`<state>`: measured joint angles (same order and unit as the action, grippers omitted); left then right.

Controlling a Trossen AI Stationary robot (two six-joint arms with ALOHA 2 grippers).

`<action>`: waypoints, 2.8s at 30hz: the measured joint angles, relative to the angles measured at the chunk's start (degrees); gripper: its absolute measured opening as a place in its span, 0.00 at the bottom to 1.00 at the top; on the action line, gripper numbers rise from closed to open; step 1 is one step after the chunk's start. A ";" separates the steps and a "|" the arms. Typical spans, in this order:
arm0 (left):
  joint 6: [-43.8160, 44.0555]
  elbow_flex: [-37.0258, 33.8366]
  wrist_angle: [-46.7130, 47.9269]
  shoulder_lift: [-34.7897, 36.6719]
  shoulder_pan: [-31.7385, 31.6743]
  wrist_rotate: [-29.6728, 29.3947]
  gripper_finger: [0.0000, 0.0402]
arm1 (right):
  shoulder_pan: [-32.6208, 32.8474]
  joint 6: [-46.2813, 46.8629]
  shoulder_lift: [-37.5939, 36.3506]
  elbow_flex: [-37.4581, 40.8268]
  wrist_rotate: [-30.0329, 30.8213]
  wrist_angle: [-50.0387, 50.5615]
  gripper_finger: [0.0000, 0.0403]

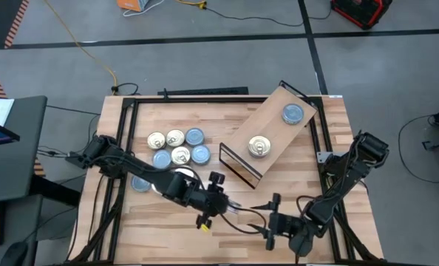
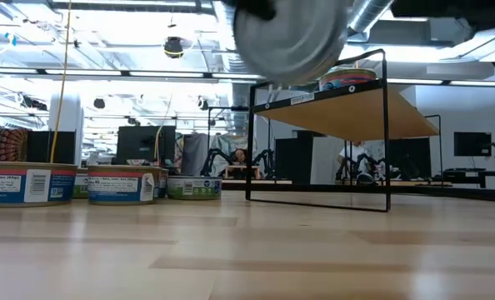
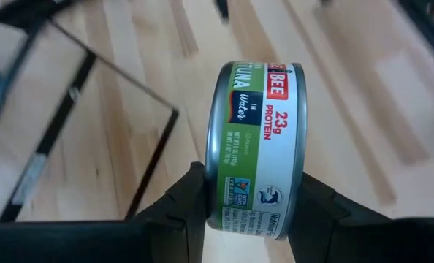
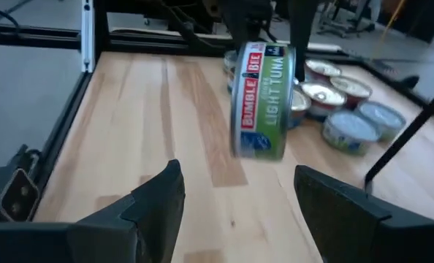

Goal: Stack canned seafood by type on shelf
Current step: Stack the green tuna can on the shelf

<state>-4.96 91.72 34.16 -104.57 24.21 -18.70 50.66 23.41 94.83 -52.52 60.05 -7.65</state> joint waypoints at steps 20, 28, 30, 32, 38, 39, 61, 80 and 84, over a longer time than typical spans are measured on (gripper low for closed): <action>4.20 0.05 -3.99 0.04 0.43 -7.11 0.32 | 0.50 -9.37 -0.04 -6.74 9.34 5.67 0.71; 2.58 0.04 -5.82 0.02 0.96 -6.79 0.32 | -1.77 -9.98 -0.04 -6.92 9.36 5.88 0.71; 1.79 0.04 -5.99 0.02 1.24 -6.82 0.32 | -2.47 -9.98 -0.04 -6.92 8.85 5.30 0.71; 0.51 0.04 -6.48 0.01 1.66 -6.71 0.32 | -3.12 -9.98 -0.04 -6.92 6.05 5.23 0.71; -5.02 0.04 -11.60 0.00 2.78 -6.73 0.32 | -5.13 -10.19 -0.02 -6.92 2.32 5.26 0.70; -5.45 0.04 -11.88 0.00 2.82 -6.56 0.32 | -5.19 -10.41 -0.02 -6.92 2.34 5.24 0.70; -8.79 -3.04 -11.71 0.07 5.80 -20.12 0.76 | -4.16 6.53 -15.39 -6.85 -3.77 26.00 0.39; -32.12 -37.76 -60.07 8.80 -3.70 2.84 0.60 | -25.14 31.90 -48.99 -6.85 -11.45 67.23 0.41; -31.44 -41.21 -59.16 13.82 -4.09 3.96 0.60 | -32.73 33.80 -55.43 -6.85 -15.18 71.60 0.41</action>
<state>-36.40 50.51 -25.00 -90.76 20.12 -14.74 17.93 57.20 39.40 -59.37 44.87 63.95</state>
